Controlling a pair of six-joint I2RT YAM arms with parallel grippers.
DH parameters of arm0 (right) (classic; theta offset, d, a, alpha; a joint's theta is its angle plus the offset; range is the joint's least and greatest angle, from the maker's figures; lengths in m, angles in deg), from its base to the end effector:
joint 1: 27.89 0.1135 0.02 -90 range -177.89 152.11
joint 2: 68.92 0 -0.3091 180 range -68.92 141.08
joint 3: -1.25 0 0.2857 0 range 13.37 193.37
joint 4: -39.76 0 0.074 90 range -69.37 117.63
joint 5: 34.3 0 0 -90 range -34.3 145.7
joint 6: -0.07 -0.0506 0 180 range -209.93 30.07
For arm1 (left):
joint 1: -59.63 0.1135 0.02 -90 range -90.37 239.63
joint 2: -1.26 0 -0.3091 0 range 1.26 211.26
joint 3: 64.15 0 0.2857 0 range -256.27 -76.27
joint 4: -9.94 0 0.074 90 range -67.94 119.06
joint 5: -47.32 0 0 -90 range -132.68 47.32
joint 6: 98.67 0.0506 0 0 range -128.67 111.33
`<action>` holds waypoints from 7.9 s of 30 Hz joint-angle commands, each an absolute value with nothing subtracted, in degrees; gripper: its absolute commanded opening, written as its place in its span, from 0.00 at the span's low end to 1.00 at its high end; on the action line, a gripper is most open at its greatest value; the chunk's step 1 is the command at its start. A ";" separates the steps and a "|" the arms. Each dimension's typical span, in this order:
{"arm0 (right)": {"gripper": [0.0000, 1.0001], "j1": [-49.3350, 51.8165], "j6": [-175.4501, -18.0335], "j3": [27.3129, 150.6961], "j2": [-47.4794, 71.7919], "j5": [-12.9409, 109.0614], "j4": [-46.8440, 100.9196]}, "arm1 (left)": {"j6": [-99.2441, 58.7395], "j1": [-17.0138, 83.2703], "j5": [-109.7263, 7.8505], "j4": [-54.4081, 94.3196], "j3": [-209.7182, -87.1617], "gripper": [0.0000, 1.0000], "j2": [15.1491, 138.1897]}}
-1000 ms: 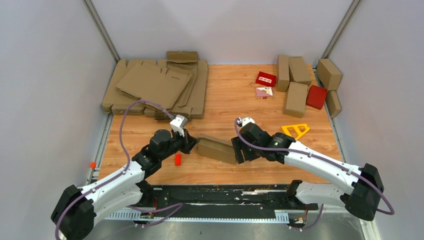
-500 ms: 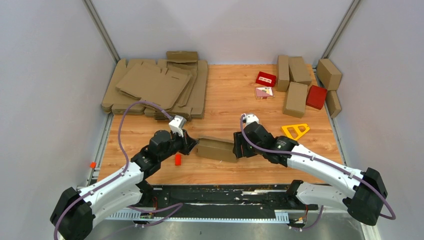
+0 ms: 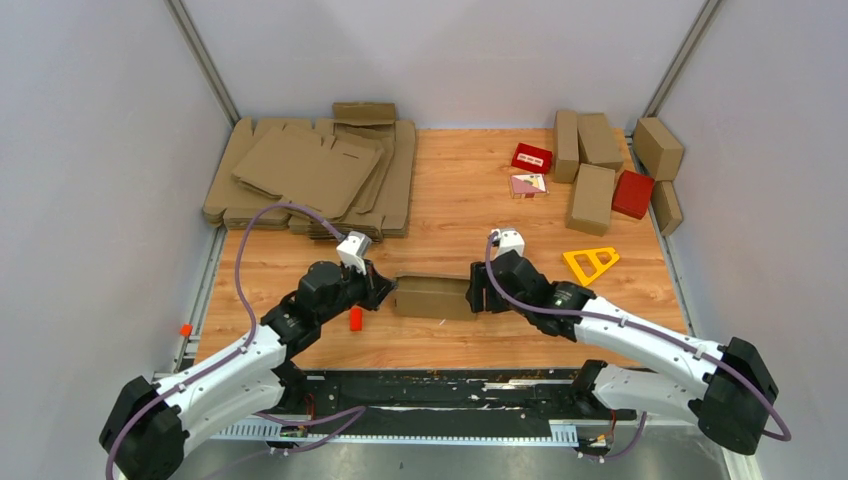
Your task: Fold the paper box
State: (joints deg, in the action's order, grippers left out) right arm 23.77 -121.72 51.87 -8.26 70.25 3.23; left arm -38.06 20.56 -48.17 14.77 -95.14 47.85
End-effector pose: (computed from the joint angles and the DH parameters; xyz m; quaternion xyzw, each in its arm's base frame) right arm 0.1554 0.1760 0.2438 -0.1128 0.9158 0.1565 0.3522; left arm 0.1517 -0.1294 0.2178 0.0964 0.8151 -0.3531 0.4490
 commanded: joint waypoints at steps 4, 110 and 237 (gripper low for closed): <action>0.70 23.53 -124.09 49.97 -12.29 74.51 8.13 | -39.13 19.65 -47.19 14.15 -96.40 0.05 46.98; 0.12 24.03 -126.10 64.70 -5.45 65.68 -9.54 | -34.52 12.52 -35.03 23.96 -105.39 0.17 56.79; 0.15 16.18 -126.81 60.83 -6.90 57.97 -11.03 | -33.81 8.56 -30.20 25.22 -106.96 0.15 58.39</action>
State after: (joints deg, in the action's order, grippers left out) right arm 15.97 -127.84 59.50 -6.86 57.15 -10.52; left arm -34.19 8.97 -30.16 24.37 -105.18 58.76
